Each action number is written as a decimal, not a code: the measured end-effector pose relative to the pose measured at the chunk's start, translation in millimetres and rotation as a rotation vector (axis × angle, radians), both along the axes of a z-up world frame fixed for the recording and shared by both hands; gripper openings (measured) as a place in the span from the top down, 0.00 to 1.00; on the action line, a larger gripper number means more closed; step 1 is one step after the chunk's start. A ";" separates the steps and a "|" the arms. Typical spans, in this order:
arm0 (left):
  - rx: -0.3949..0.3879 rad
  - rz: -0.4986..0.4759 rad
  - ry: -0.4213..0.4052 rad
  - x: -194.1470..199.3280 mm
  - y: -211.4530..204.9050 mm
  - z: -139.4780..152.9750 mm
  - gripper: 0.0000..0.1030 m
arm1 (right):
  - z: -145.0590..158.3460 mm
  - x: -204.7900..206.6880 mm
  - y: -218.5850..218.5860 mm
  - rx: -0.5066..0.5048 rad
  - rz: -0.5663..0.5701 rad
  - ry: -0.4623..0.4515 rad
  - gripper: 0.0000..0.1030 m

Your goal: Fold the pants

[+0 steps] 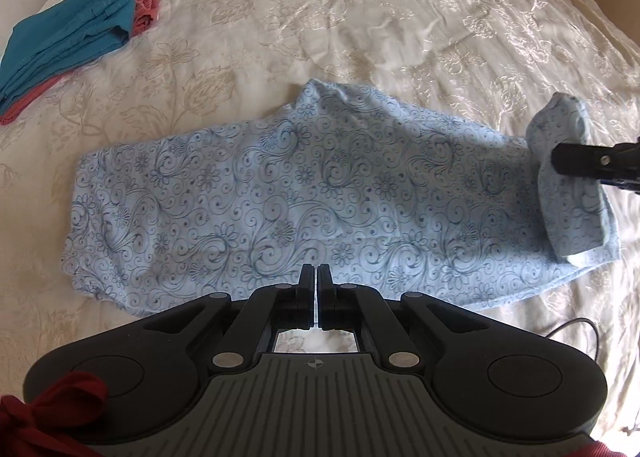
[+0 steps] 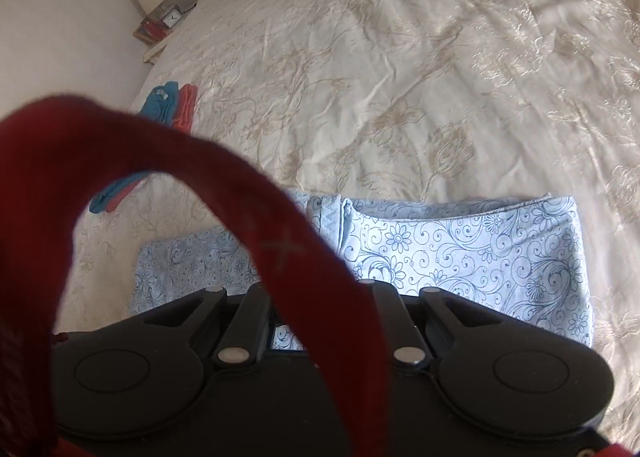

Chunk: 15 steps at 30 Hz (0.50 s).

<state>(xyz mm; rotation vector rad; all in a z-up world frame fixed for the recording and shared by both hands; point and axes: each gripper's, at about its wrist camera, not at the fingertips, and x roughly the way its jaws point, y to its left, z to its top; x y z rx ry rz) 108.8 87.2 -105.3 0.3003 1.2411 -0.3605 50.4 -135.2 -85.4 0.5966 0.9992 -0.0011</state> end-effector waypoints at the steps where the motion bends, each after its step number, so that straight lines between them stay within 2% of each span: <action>1: 0.000 -0.002 0.001 2.2 4.8 -0.3 0.97 | -5.0 3.6 9.3 -0.014 0.011 0.010 0.83; 5: 0.000 -0.007 0.005 9.2 17.0 -0.2 0.97 | -18.2 10.2 35.8 -0.078 0.054 0.039 0.81; 7: -0.004 -0.006 0.004 12.2 20.5 0.3 0.97 | -24.1 11.2 44.0 -0.092 0.063 0.047 0.74; 15: -0.028 0.006 0.006 22.5 15.8 2.1 0.97 | -27.7 6.0 46.3 -0.031 0.103 0.018 0.68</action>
